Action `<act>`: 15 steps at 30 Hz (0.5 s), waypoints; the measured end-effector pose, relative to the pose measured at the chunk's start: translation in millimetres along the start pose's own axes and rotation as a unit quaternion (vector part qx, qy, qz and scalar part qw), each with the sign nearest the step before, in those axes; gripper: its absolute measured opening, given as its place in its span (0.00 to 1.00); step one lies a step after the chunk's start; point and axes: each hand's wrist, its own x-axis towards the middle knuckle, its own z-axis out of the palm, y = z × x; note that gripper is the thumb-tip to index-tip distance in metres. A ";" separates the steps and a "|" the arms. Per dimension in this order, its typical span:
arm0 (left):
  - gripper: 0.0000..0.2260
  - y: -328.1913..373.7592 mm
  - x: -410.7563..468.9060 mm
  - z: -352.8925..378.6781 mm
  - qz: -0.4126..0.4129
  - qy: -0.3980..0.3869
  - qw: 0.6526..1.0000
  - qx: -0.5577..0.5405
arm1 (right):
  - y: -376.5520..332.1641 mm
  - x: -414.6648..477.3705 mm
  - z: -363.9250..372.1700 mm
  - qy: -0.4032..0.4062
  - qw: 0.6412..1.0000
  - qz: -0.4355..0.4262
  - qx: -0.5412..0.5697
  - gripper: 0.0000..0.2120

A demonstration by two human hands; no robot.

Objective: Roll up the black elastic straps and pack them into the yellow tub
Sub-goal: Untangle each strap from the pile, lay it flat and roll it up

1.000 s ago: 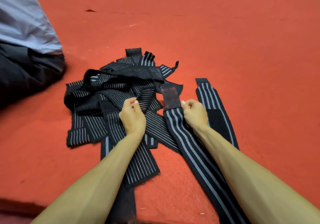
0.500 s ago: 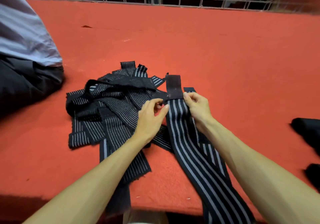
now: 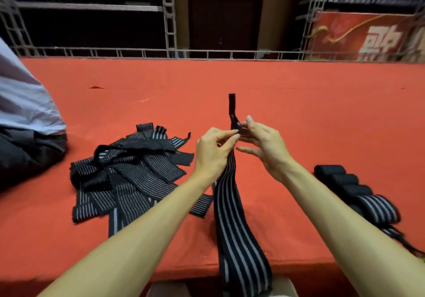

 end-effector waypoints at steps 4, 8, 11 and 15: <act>0.08 14.6 -1.2 14.7 0.043 -0.030 0.998 0.043 | -13.6 -14.8 -20.8 0.023 0.997 0.019 0.074 0.05; 0.09 18.6 -6.2 23.9 0.041 -0.075 0.994 0.072 | -17.5 -21.1 -32.3 0.075 0.997 0.016 0.032 0.07; 0.10 13.8 -14.3 28.7 0.028 -0.092 0.994 0.055 | -10.3 -18.7 -35.0 0.097 0.994 -0.002 -0.047 0.06; 0.23 10.4 -16.8 23.2 -0.077 -0.083 0.994 0.007 | -10.9 -11.3 -37.8 0.153 0.986 -0.002 -0.067 0.10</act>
